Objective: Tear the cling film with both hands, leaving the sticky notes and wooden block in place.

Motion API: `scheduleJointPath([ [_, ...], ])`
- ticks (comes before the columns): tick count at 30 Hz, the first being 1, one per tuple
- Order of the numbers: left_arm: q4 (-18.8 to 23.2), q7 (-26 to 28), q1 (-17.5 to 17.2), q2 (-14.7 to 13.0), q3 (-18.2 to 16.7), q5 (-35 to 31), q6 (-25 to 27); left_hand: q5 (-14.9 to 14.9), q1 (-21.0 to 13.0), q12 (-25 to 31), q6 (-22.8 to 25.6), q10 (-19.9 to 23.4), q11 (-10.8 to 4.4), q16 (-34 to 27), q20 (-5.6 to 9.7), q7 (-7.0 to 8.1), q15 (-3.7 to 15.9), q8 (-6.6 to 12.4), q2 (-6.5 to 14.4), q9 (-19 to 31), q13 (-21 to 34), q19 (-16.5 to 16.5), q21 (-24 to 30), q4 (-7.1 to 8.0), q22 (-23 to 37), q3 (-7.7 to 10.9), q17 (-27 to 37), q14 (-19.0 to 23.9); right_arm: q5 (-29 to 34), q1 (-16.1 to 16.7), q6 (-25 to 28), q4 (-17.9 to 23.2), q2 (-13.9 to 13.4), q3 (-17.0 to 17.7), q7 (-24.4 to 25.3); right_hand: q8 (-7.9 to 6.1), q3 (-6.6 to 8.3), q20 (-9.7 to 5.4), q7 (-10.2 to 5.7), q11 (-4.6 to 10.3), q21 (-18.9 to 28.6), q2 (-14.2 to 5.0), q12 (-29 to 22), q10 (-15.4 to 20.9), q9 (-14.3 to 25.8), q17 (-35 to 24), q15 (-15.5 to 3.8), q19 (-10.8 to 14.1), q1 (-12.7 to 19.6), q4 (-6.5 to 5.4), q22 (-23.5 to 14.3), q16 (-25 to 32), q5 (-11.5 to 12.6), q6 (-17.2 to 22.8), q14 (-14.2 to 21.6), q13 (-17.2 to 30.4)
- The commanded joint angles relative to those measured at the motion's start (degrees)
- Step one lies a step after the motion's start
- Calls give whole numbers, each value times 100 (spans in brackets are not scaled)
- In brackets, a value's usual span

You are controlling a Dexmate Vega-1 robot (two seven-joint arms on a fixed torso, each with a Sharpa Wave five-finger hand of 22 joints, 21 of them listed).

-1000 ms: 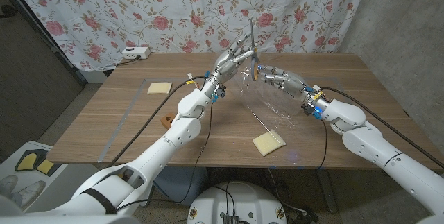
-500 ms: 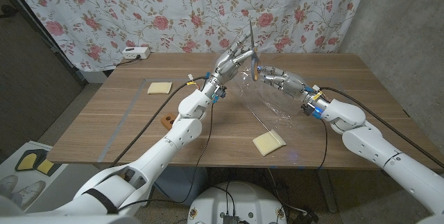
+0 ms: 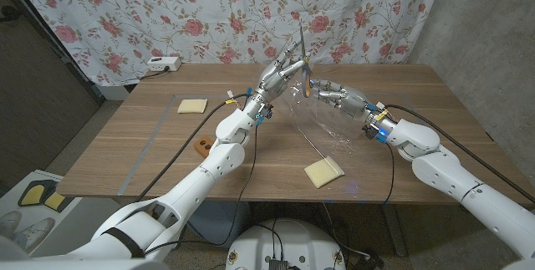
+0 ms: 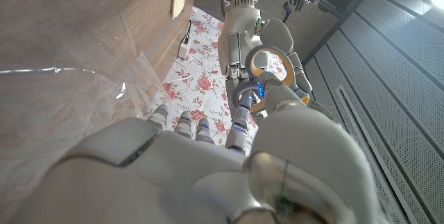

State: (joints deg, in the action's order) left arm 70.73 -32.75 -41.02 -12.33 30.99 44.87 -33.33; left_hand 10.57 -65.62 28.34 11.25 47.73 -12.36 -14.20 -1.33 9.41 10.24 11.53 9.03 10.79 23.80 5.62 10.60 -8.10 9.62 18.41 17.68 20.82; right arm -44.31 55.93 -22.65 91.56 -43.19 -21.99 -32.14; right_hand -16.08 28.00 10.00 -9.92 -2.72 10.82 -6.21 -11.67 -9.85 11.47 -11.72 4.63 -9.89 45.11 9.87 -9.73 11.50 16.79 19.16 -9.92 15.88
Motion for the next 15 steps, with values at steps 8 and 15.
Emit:
scheduleJointPath([
  [8, -213, -242, 60, 154, -53, 139, 26, 23, -10, 98, 43, 29, -55, -10, -17, 18, 113, -17, 68, 15, 886, -42, 22, 95, 16, 155, 16, -127, -31, -14, 41, -13, 13, 1, -19, -21, 60, -194, -46, 134, 37, -121, -50, -90, 11, -7, -121, -100, 113, -41, -9, 61, 4, 247, -1191, -50],
  [15, -279, -234, 67, 208, -61, 128, 7, 23, -2, 88, 60, 22, -56, -10, -19, 40, 111, -11, 72, 15, 885, -46, 22, 98, 16, 160, 19, -129, -32, -57, 52, -40, 38, -33, -74, -13, 20, -144, -22, 93, 30, -87, -50, -83, 13, -6, -75, -100, 86, -56, -7, 58, -34, 292, -1202, -71],
])
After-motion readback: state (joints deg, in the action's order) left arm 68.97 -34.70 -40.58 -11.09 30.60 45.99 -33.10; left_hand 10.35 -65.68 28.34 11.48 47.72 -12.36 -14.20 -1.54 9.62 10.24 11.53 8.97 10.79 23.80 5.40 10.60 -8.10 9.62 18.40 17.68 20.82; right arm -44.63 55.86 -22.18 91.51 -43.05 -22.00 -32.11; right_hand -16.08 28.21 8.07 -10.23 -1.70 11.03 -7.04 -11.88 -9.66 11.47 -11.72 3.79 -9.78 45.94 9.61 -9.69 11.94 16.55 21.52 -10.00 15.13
